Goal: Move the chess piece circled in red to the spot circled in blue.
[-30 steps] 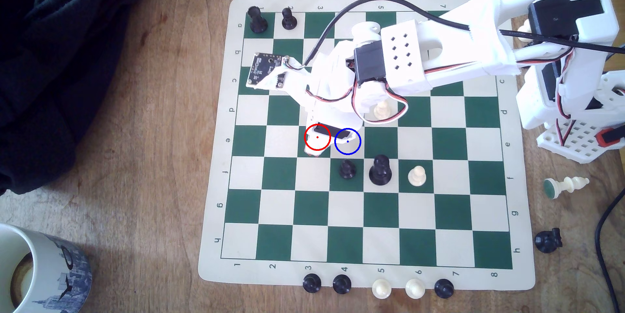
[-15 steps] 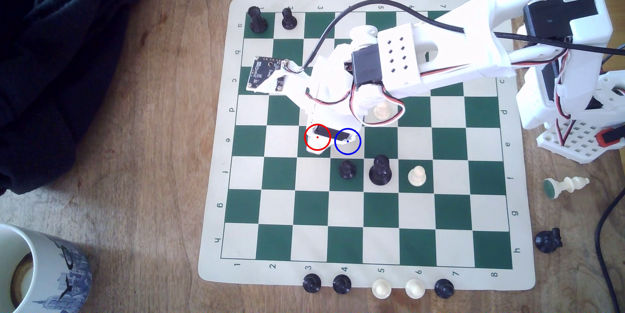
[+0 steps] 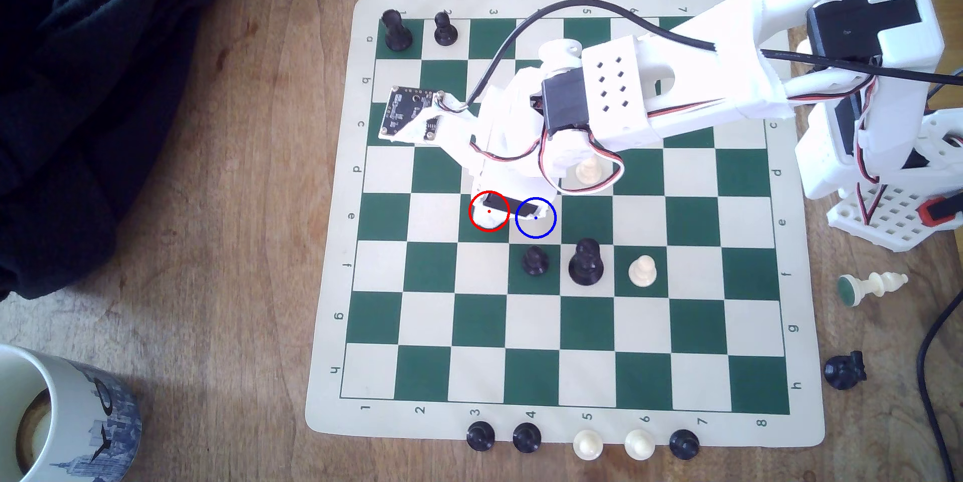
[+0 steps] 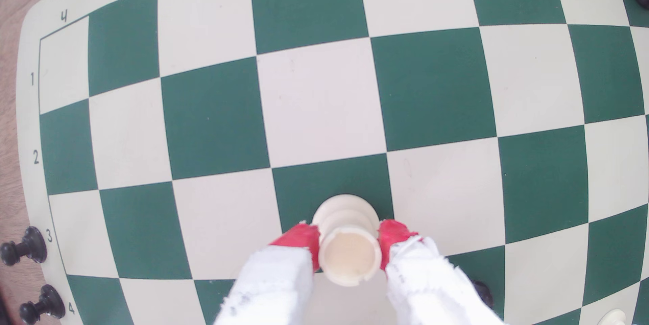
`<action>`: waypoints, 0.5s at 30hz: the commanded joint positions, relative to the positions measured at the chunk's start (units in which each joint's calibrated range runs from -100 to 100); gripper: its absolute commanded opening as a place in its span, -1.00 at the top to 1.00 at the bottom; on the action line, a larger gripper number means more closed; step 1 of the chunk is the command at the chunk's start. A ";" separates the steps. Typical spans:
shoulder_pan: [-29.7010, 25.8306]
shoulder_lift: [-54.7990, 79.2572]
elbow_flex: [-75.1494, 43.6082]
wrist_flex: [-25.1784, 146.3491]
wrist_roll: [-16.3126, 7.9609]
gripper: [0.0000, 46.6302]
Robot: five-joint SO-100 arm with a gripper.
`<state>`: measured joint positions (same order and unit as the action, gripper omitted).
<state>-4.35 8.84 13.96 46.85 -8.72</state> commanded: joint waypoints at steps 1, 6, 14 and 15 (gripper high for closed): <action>-0.07 -3.24 -0.54 -0.66 -0.10 0.96; 0.56 -5.78 -2.54 0.81 -0.29 0.98; 0.48 -10.79 -3.36 3.35 -0.49 0.98; 0.40 -11.64 -3.08 3.60 -0.49 0.98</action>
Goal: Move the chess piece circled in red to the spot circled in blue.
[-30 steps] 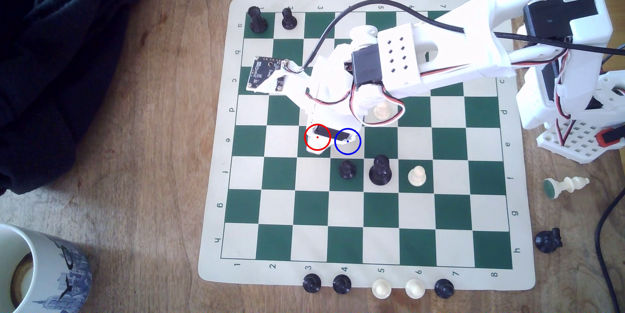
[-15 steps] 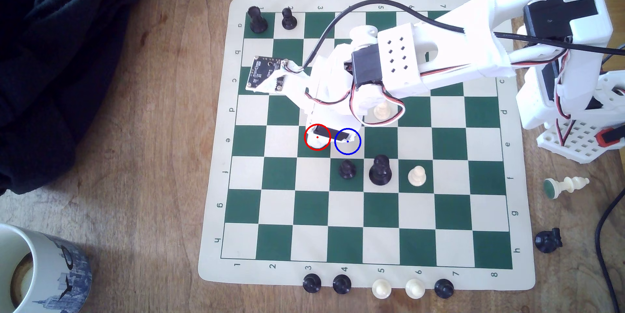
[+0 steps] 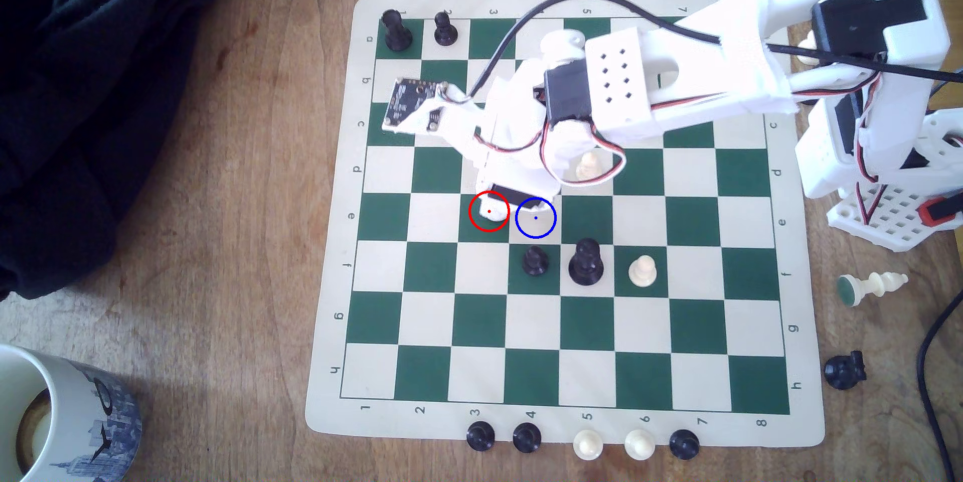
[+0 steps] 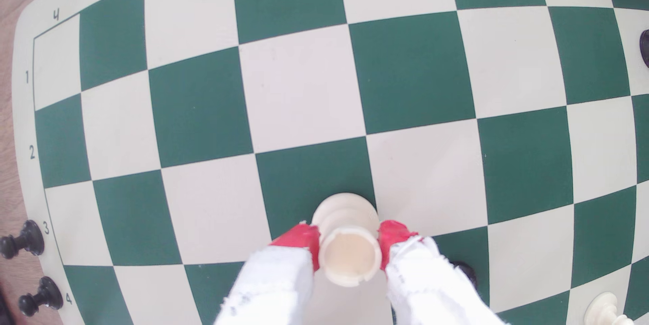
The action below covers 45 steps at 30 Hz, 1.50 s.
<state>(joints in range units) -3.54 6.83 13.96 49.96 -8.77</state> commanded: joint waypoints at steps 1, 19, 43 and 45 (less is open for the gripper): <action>-0.49 -10.39 -2.72 0.74 -0.44 0.98; -0.96 -20.75 22.85 -9.34 -0.44 0.98; -2.29 -18.12 22.66 -10.24 -0.59 0.98; -2.29 -17.78 22.66 -10.24 -0.59 0.98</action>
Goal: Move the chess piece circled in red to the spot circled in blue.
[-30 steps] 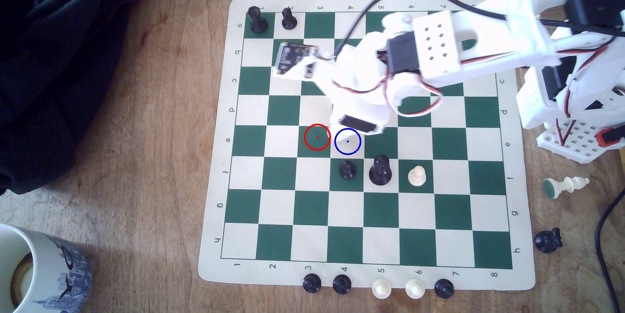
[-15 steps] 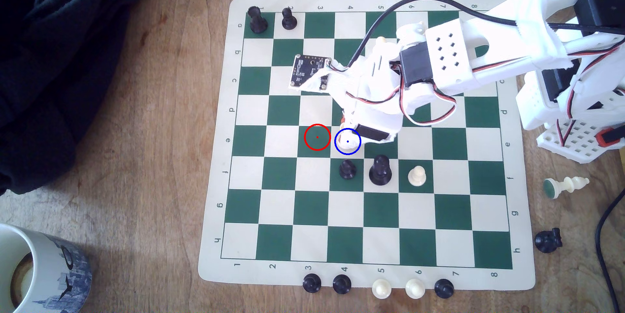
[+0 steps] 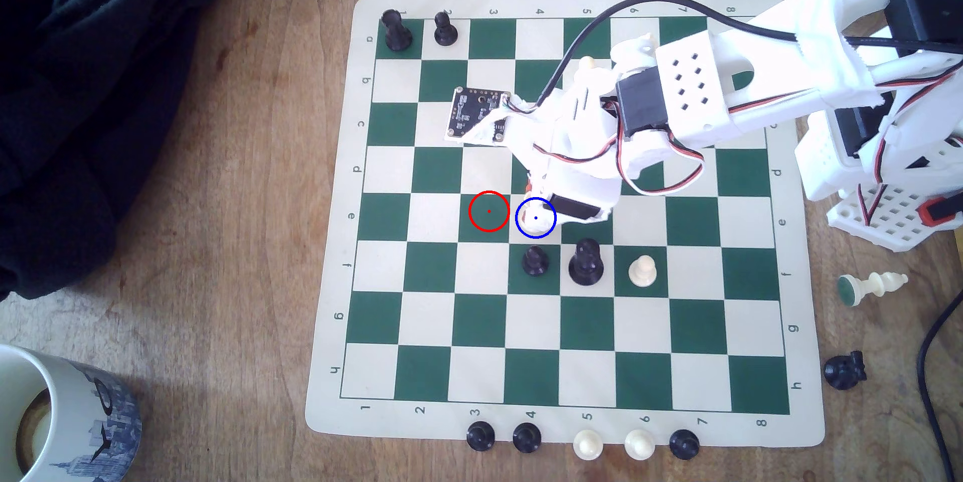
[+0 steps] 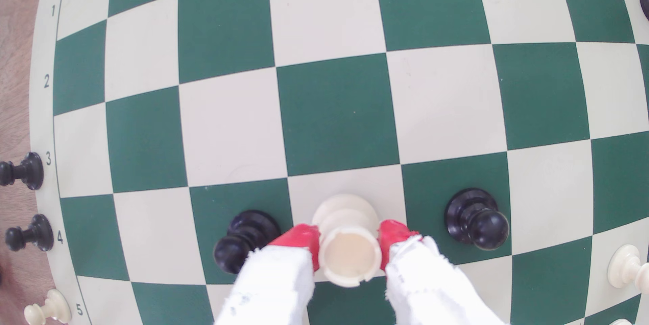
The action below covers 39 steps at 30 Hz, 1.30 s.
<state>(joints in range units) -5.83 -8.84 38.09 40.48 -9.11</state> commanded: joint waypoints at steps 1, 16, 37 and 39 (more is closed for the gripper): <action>0.00 -1.86 -1.47 -0.76 -0.24 0.98; -0.24 0.10 -1.10 -0.67 -0.20 0.96; 0.39 -1.86 -1.47 -0.02 -0.24 0.39; 0.62 -2.62 -1.56 0.06 -0.20 0.36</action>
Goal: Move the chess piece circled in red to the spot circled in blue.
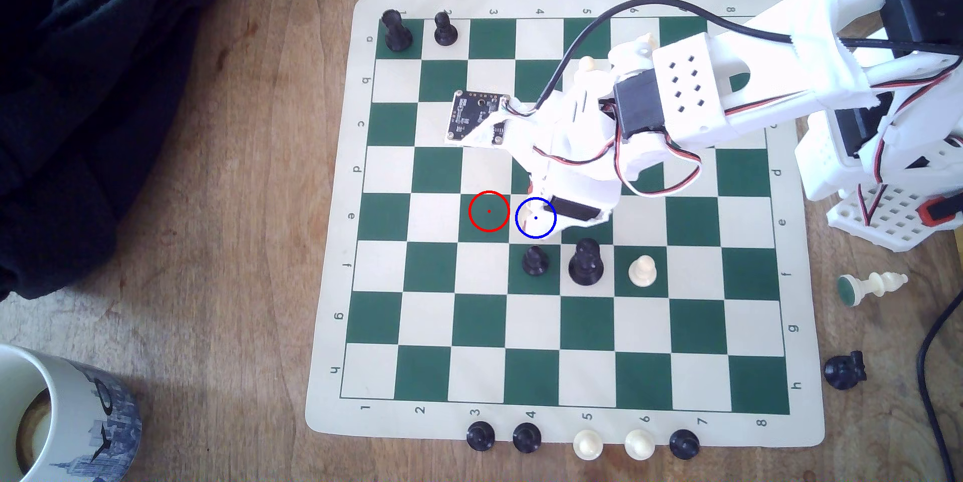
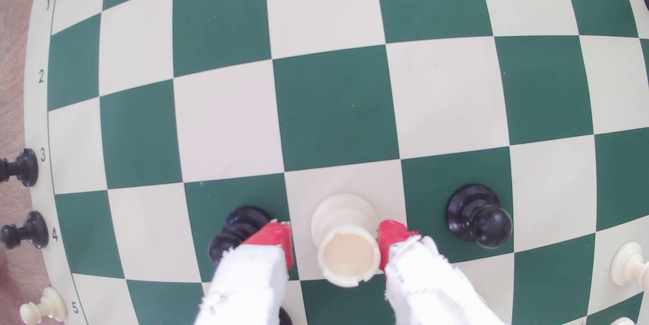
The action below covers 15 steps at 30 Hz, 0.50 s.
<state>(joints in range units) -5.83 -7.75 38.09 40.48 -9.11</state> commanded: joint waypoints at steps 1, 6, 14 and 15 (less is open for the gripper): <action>0.78 -3.96 -1.74 0.31 -0.20 0.36; 1.72 -6.43 -2.01 1.37 -0.05 0.35; 1.25 -10.76 -3.55 4.73 -0.24 0.33; 0.94 -11.94 -4.09 6.12 -0.24 0.33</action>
<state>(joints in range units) -4.06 -13.36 38.09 44.54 -9.11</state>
